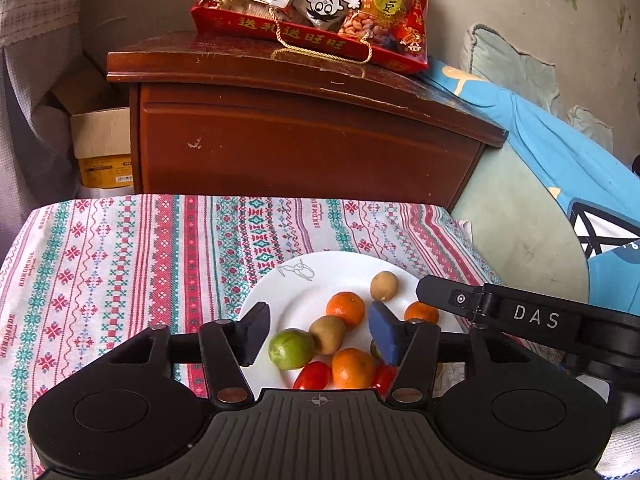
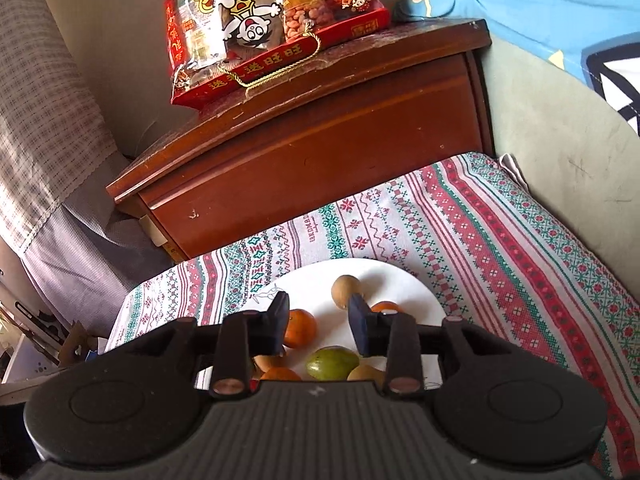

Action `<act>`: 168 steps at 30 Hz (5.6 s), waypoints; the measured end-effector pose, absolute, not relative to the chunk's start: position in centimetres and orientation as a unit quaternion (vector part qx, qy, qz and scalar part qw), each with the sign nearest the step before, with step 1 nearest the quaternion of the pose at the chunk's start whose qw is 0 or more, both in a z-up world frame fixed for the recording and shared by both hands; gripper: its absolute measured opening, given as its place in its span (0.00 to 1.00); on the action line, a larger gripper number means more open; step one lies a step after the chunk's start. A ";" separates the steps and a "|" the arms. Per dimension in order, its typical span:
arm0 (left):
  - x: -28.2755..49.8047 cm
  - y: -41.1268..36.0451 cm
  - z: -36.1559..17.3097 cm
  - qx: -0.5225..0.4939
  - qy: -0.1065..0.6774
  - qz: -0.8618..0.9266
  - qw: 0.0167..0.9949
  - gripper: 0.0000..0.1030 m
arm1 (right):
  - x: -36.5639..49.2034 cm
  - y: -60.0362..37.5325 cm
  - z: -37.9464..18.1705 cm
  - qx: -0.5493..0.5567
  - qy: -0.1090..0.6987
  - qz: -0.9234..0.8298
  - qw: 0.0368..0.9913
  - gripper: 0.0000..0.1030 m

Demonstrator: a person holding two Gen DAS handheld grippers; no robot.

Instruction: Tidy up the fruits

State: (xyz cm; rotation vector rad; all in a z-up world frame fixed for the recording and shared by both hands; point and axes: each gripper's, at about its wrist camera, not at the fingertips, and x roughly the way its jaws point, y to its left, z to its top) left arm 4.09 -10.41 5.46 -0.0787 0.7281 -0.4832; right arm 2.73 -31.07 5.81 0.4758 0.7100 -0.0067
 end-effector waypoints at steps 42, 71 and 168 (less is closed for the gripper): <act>1.7 -8.7 8.4 0.033 0.481 -0.113 0.869 0.86 | -0.8 -27.8 9.0 0.132 0.498 -0.082 0.853 0.87; 2.8 -9.0 5.6 0.049 0.512 -0.071 0.855 0.86 | 1.5 -27.3 6.5 0.083 0.521 -0.083 0.845 0.89; -5.1 0.2 5.1 0.051 0.475 -0.059 0.876 0.86 | -9.0 -17.1 2.5 0.020 0.460 0.053 0.886 0.93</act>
